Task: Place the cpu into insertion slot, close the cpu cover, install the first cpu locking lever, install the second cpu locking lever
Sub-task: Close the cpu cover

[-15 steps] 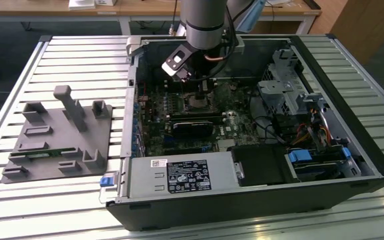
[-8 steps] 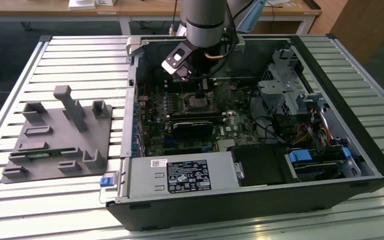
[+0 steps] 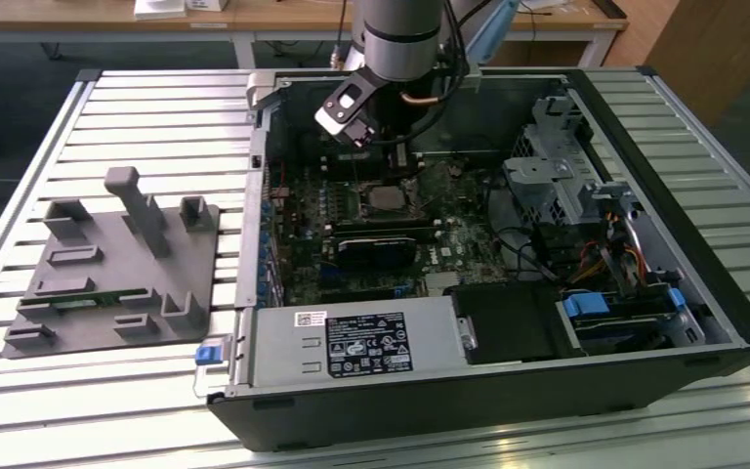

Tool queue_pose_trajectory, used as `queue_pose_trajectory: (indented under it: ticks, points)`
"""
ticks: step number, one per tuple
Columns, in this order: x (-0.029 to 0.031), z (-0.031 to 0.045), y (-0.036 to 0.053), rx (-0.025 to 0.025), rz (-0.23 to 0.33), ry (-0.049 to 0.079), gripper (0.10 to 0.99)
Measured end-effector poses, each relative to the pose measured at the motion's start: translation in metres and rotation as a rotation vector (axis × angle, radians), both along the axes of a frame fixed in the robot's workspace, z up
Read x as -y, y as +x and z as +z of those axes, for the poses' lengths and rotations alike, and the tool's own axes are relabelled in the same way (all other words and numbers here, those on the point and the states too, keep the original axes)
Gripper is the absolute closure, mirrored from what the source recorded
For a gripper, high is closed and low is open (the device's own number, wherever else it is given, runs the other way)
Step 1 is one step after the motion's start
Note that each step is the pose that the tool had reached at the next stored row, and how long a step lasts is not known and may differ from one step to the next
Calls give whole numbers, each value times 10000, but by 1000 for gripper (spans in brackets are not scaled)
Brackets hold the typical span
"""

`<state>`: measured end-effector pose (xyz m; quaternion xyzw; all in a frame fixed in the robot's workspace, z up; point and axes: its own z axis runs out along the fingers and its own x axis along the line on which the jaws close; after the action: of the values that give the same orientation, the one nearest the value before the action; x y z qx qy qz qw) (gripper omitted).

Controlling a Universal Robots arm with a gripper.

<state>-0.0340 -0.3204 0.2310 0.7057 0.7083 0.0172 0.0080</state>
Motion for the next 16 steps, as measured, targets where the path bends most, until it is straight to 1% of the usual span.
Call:
queue_pose_trajectory:
  ticks: [12, 15, 16]
  points:
    - [0, 257, 0, 1, 0, 0, 980]
    - [0, 330, 0, 0, 0, -2, 980]
    - [0, 344, 0, 0, 0, -3, 980]
